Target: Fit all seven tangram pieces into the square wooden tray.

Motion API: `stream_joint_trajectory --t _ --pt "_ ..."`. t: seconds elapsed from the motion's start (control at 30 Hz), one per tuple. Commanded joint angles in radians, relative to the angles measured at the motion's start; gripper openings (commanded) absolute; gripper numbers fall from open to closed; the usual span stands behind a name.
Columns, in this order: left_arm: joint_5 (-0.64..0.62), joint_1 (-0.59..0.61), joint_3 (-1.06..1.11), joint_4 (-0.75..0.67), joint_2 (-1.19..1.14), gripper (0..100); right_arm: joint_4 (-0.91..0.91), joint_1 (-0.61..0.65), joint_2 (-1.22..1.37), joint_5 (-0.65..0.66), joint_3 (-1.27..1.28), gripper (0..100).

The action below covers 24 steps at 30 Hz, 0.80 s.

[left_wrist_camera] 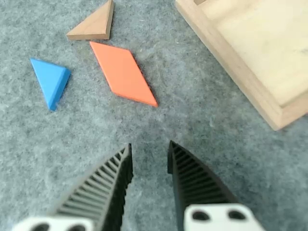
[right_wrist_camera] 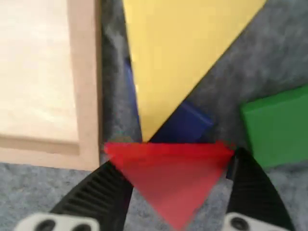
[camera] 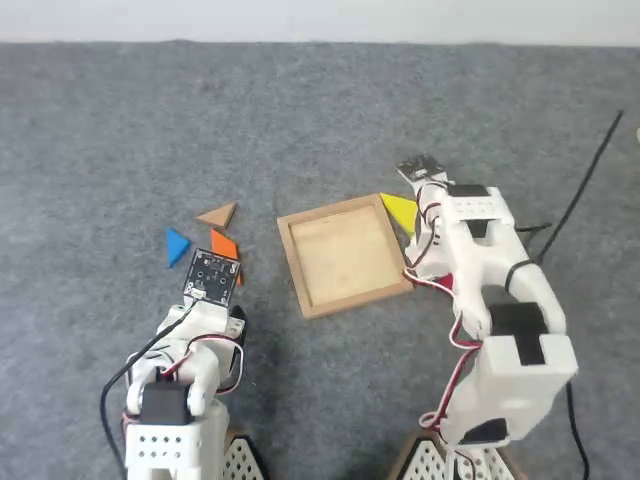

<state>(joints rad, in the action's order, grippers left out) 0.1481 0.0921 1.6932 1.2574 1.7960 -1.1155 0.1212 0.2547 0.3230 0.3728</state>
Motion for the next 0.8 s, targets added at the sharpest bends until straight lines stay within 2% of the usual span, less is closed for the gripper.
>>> stream_joint_trajectory --t 0.0,0.17,0.3,0.37,0.77 --pt "0.0 0.005 -0.01 0.005 0.018 12 0.005 -0.015 0.012 -0.011 -0.055 28.1" --pt "0.0 0.005 -0.01 0.005 0.018 12 0.005 -0.015 0.013 0.003 -0.06 25.2" --pt "0.0 0.005 -0.01 0.005 0.018 12 0.005 -0.024 0.013 0.002 -0.063 8.5" --pt "0.0 0.005 -0.01 0.005 0.018 12 0.007 -0.024 0.013 0.002 -0.063 3.4" --pt "0.0 0.005 -0.01 0.005 0.018 12 -0.174 -0.134 0.013 0.002 -0.253 4.3"
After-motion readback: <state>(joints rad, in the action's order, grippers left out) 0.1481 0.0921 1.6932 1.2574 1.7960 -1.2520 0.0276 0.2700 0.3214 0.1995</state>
